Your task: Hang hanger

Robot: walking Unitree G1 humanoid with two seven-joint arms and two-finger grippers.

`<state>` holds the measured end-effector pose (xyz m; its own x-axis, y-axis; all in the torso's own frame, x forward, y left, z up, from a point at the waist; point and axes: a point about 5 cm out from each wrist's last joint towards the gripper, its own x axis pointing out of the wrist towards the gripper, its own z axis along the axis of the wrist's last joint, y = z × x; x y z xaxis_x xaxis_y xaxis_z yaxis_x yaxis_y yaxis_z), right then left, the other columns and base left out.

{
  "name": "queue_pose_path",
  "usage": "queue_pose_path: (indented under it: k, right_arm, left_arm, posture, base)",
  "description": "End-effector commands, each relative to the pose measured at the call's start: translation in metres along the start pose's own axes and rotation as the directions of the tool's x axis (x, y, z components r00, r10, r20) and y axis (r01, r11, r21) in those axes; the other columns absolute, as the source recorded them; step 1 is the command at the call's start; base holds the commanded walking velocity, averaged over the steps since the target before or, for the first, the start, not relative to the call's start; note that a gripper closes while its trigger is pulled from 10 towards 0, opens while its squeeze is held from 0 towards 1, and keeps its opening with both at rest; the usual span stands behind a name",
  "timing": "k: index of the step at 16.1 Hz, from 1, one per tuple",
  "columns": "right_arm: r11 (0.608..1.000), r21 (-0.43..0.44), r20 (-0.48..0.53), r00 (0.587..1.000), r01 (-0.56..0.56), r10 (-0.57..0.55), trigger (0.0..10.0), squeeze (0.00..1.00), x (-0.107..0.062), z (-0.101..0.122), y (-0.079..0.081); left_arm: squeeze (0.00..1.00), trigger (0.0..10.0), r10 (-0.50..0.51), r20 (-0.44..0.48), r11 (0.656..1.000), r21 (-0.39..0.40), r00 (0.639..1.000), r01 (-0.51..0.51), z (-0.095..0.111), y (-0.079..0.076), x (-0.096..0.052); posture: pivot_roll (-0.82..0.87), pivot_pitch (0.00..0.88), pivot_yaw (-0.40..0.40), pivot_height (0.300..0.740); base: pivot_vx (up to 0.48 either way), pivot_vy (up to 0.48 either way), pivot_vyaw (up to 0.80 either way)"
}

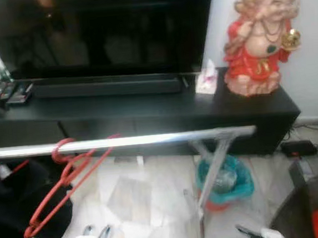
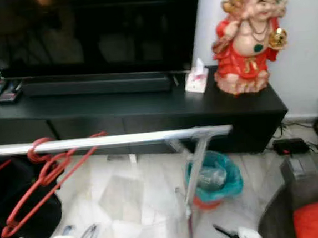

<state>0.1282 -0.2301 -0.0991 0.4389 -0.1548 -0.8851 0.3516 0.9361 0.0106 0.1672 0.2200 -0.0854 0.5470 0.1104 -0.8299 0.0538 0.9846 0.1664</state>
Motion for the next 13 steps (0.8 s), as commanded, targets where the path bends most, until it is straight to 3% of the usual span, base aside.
queue_pose_path:
  k: [1,4,11,12,13]
  right_arm:
    - [1.000,-0.007,0.014,1.000,-0.009,0.009,10.0,0.00,0.001,0.007,0.006]
    - [1.000,-0.014,0.008,1.000,-0.008,0.008,10.0,0.00,0.002,0.007,0.007]
    - [1.000,-0.017,0.011,1.000,-0.011,0.011,10.0,0.00,0.002,0.007,0.007]
    - [1.000,-0.018,0.011,1.000,-0.012,0.012,10.0,0.00,0.002,0.007,0.007]
    - [1.000,-0.018,0.011,1.000,-0.012,0.012,10.0,0.00,0.001,0.007,0.007]
  left_arm:
    - [0.00,10.0,0.029,-0.025,0.999,0.014,0.999,-0.029,-0.006,0.010,-0.002]
    - [0.00,10.0,0.049,-0.030,0.999,0.000,0.998,-0.049,-0.008,0.014,-0.002]
    - [0.00,10.0,0.082,0.026,0.996,0.025,0.996,-0.082,-0.005,0.018,-0.003]
    - [0.00,10.0,0.090,0.066,0.995,0.032,0.994,-0.092,0.000,0.020,-0.003]
    - [0.00,10.0,0.092,0.178,0.993,0.055,0.980,-0.104,0.016,0.021,-0.004]
  posture:
    - [-0.06,0.000,-0.042,0.740]
    - [-0.06,0.000,-0.041,0.732]
    - [-0.06,0.000,-0.038,0.732]
    - [-0.06,0.000,-0.037,0.732]
    - [-0.05,0.000,-0.039,0.732]
  base:
    - [0.000,0.000,-0.49]
    - [0.000,0.000,-0.51]
    - [0.000,0.000,0.00]
    - [0.000,0.000,0.00]
    - [0.000,0.000,0.00]
